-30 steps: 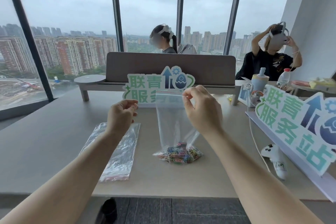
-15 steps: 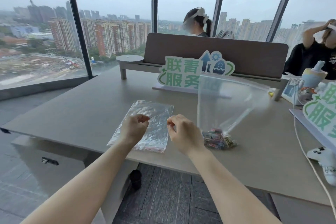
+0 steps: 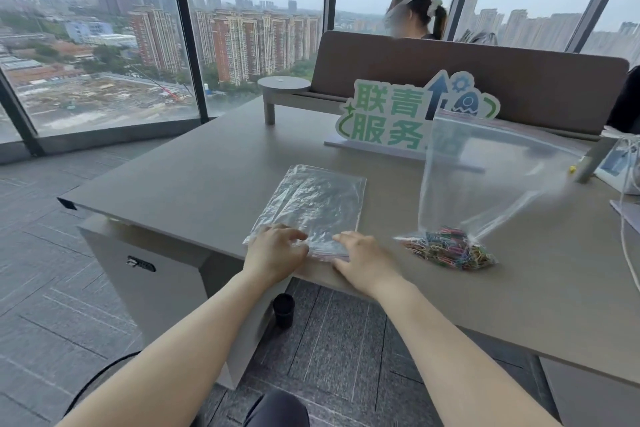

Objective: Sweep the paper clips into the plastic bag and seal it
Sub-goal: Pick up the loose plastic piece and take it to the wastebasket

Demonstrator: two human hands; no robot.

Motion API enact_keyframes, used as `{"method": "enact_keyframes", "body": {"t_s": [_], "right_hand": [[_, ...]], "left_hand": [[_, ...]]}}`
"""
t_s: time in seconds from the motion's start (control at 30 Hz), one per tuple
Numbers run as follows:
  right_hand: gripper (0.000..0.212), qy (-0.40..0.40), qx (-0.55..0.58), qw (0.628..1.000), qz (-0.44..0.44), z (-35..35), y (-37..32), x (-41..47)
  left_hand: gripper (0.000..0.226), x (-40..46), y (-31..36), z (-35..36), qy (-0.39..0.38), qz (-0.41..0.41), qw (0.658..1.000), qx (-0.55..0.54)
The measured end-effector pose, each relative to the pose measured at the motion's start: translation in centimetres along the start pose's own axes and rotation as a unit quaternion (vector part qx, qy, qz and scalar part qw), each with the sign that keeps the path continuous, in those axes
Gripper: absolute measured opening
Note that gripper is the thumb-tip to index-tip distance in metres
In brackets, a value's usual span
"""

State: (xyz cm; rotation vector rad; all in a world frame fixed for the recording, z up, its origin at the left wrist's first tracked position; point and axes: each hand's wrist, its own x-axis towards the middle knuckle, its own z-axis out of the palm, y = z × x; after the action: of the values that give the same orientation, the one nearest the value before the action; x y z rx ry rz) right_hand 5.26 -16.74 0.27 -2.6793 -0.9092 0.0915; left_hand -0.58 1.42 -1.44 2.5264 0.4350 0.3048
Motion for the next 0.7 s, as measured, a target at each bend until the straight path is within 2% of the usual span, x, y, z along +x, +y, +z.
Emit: {"method": "enact_keyframes", "body": {"t_s": [0.13, 0.23, 0.4, 0.47, 0.6, 0.7], "right_hand": [[0.025, 0.065, -0.018, 0.998, -0.005, 0.9, -0.2, 0.0], [0.02, 0.12, -0.028, 0.992, 0.002, 1.2, -0.6, -0.2], [0.018, 0.146, 0.018, 0.989, 0.025, 1.0, -1.6, 0.0], [0.016, 0.154, 0.048, 0.987, 0.024, 0.7, -2.3, 0.1], [0.016, 0.165, 0.113, 0.98, -0.006, 0.0, -4.3, 0.4], [0.017, 0.174, 0.143, 0.974, -0.038, -0.3, -6.4, 0.7]], "left_hand": [[0.047, -0.4, -0.4, 0.1, -0.014, 0.003, 1.0, 0.001], [0.051, -0.8, -0.5, 0.0, -0.014, 0.018, 0.999, 0.023], [0.051, -1.3, -0.9, -0.7, -0.012, 0.012, 1.0, 0.003], [0.042, -1.6, -1.4, -1.1, 0.015, 0.004, 1.0, -0.013], [0.018, -2.4, -3.1, -2.5, 0.125, -0.006, 0.992, -0.032], [0.012, -3.1, -4.4, -4.3, 0.188, -0.007, 0.981, -0.052]]}}
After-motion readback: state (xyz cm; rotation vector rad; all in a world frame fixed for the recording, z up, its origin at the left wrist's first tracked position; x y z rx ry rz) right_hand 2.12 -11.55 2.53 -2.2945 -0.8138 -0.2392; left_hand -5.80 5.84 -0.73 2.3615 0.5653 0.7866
